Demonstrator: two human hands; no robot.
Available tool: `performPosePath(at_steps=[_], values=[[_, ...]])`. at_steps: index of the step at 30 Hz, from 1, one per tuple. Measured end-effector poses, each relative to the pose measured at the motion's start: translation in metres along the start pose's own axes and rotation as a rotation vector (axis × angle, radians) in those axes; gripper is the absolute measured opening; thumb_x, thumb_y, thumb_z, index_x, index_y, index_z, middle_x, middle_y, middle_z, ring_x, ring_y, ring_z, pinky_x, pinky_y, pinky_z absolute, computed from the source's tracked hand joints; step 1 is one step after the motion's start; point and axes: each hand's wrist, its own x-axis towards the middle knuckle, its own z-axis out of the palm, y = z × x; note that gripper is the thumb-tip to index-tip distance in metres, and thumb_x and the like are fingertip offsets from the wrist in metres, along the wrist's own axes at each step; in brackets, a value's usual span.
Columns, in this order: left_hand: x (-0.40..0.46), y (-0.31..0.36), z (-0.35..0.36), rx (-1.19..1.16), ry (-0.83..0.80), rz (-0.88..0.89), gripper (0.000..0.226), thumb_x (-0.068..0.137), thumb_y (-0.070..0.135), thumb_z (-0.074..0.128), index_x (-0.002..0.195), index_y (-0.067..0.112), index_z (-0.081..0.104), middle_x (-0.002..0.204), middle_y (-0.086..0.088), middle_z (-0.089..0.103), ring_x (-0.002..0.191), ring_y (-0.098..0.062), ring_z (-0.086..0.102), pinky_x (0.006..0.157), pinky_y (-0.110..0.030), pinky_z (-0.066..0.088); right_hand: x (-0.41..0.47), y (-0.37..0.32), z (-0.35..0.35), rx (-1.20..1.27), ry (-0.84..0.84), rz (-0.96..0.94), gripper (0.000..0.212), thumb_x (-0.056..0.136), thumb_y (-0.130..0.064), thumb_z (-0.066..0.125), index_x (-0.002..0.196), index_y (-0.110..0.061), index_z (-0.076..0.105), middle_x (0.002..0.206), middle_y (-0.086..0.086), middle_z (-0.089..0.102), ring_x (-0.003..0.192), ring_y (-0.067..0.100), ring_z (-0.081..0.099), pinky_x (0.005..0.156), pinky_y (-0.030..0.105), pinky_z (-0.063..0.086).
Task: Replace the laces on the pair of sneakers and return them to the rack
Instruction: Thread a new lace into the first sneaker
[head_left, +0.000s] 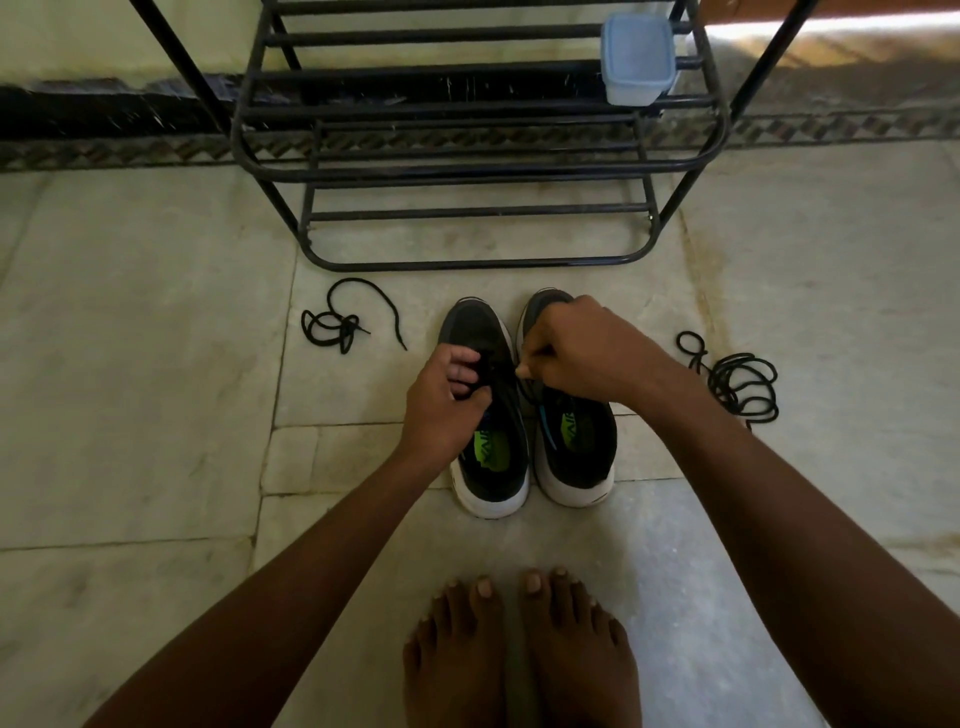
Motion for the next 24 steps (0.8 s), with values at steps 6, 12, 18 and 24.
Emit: performPosePath(at_steps=[6,12,18,24], values=[[-0.005,0.012,-0.009,0.254,-0.094,0.264,0.033,0.080,0.010,0.075,0.105,0.031,0.074,0.091,0.007,0.041,0.078,-0.003,0.050,0.068,-0.006,0.042,-0.002,0.000,-0.008,0.101,-0.330,-0.064,0.006,0.091,-0.021,0.074,0.085,-0.022,0.076,0.070,-0.006,0.073,0.067,0.004,0.069,0.071,0.022,0.052],[-0.009,0.009,-0.015,0.472,-0.231,0.530,0.012,0.089,0.017,0.071,0.100,0.022,0.074,0.080,0.011,0.040,0.066,-0.006,0.045,0.059,-0.023,0.033,-0.004,0.010,-0.021,0.205,-0.550,0.021,0.012,0.096,-0.026,0.068,0.095,-0.017,0.075,0.079,0.002,0.077,0.070,0.016,0.075,0.080,0.033,0.060],[-0.028,0.008,-0.003,0.571,-0.315,0.812,0.017,0.094,0.022,0.060,0.098,0.017,0.075,0.090,0.002,0.055,0.078,-0.014,0.052,0.064,-0.034,0.044,0.002,0.003,-0.012,-0.199,-0.231,0.197,0.035,0.098,-0.047,0.060,0.115,-0.017,0.063,0.101,0.011,0.068,0.085,0.026,0.070,0.084,0.044,0.059],[-0.049,0.007,0.002,0.652,-0.454,0.940,0.013,0.088,0.018,0.071,0.100,0.020,0.075,0.091,0.002,0.056,0.082,-0.016,0.052,0.067,-0.028,0.031,0.018,-0.002,0.018,-0.396,-0.092,0.056,0.030,0.090,-0.042,0.069,0.111,-0.021,0.067,0.122,0.010,0.052,0.124,0.034,0.042,0.100,0.054,0.036]])
